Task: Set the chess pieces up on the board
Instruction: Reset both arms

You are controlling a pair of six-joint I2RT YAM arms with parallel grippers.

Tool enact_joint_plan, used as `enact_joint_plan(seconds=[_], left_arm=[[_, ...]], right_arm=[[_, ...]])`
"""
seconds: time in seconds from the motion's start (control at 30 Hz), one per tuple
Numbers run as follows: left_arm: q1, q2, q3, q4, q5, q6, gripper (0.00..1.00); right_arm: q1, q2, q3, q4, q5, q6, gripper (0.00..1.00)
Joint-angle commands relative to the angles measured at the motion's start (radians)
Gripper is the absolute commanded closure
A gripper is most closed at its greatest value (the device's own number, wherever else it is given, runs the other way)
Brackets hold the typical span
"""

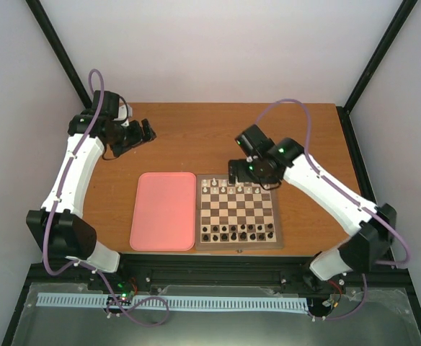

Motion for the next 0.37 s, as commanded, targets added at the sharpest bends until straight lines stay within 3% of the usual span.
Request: enact_joint_plan(seconds=[0.0,0.33], left_arm=[[-0.005,0.018,0.06,-0.033,0.005,0.018,0.0],[-0.006,-0.012,0.064,-0.073,-0.049,0.008,0.0]], right_arm=[[-0.013,0.115,0.161,-0.04,0.001,-0.079,0.0],[-0.016,0.159,0.215,0.017,-0.003,-0.136,0.0]])
